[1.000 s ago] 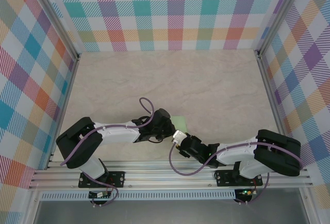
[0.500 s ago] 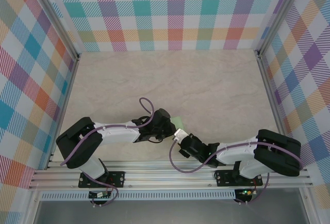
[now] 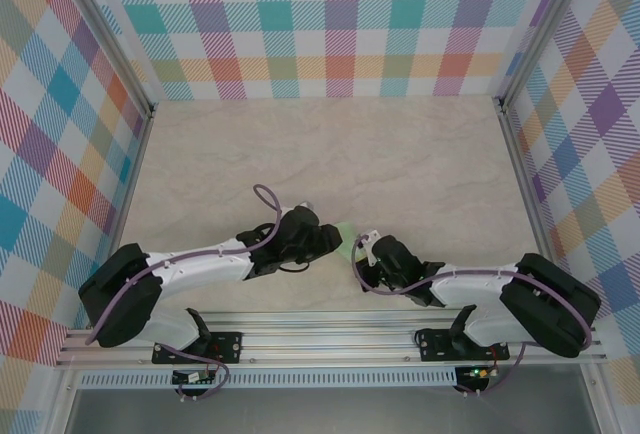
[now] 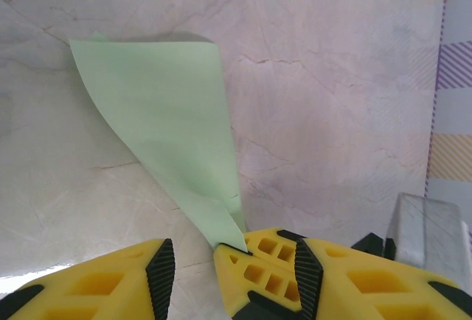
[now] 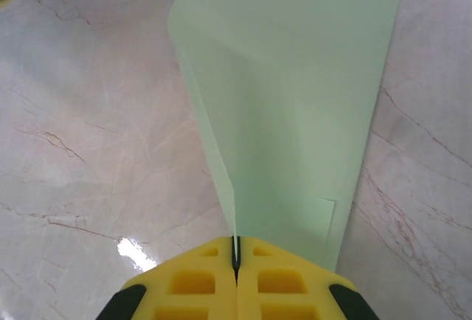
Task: Fold a paper plane with a square sheet of paper (pick it up from the middle)
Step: Perform the fifth fold on the wing at the bottom-center of the table.
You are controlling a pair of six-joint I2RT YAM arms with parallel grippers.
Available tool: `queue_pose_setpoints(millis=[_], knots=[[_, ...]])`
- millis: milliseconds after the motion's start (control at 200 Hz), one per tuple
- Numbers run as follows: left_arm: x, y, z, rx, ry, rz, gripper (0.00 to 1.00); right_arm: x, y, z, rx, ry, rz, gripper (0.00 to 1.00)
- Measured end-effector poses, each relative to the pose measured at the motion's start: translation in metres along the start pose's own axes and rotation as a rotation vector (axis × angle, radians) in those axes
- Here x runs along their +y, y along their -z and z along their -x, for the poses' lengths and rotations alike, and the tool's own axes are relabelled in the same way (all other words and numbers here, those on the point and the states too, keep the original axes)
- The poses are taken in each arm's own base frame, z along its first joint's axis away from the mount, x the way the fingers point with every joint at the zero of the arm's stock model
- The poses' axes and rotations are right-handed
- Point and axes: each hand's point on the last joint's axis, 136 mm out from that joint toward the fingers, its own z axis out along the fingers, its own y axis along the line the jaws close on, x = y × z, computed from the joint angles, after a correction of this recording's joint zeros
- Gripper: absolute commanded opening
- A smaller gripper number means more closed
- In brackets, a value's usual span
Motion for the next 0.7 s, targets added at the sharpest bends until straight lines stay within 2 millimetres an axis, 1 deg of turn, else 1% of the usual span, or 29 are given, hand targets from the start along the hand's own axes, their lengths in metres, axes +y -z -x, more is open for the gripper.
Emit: queue_pose_setpoints(millis=[115,315,475,570,700], knots=[[-0.003,0.001,0.001,-0.002,-0.013,-0.010,0.46,0.001,0.000,0.003,0.007,-0.081,0.053,0.01],[-0.006,-0.003,-0.001,0.009,-0.016,-0.033,0.44,-0.005,-0.004,0.002,0.030,-0.233,0.095,0.01],[-0.003,-0.013,-0.007,0.036,-0.017,-0.034,0.43,-0.009,-0.003,0.004,0.019,-0.319,0.110,0.01],[-0.002,-0.019,-0.010,0.048,-0.017,-0.032,0.42,-0.013,-0.002,0.001,0.018,-0.367,0.113,0.01],[-0.002,-0.027,-0.015,0.073,-0.017,-0.047,0.41,-0.016,-0.001,0.003,0.017,-0.421,0.122,0.01]])
